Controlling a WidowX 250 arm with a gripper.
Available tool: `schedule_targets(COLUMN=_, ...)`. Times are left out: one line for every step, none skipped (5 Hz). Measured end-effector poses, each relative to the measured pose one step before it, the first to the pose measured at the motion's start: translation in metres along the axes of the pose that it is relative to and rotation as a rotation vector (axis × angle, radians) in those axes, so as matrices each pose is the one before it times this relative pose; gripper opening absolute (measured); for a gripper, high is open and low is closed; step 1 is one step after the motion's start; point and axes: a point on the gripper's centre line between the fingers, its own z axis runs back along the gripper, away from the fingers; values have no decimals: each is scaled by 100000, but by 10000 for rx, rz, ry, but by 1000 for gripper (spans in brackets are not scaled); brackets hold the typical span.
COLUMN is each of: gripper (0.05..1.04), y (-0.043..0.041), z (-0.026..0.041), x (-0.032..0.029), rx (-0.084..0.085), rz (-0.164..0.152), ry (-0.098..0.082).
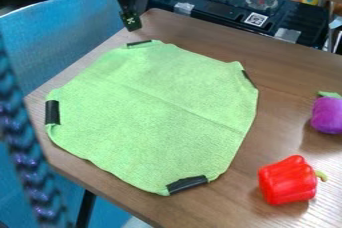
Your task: Fold the cloth from bottom left to top right
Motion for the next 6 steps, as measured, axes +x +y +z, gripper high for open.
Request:
schedule_targets(gripper=1000, y=-1010, z=-1846, x=-771, rx=-434, rz=96, ry=169)
schedule_targets(gripper=1000, y=-443, z=-643, x=-232, rx=-172, rz=20, ry=66)
schedule_targets(gripper=1000, y=-125, z=-15, x=74, rx=-82, rz=161, ry=-93)
schedule_targets(gripper=1000, y=18, z=2686, x=-681, rx=-323, rz=1926, ry=-976)
schedule_targets(gripper=1000, y=95, z=5365, x=-1298, rx=1106, rz=2423, ry=-354)
schedule_targets(gripper=1000, y=-1601, z=3670, x=-1441, rx=588, rz=2194, ry=-188)
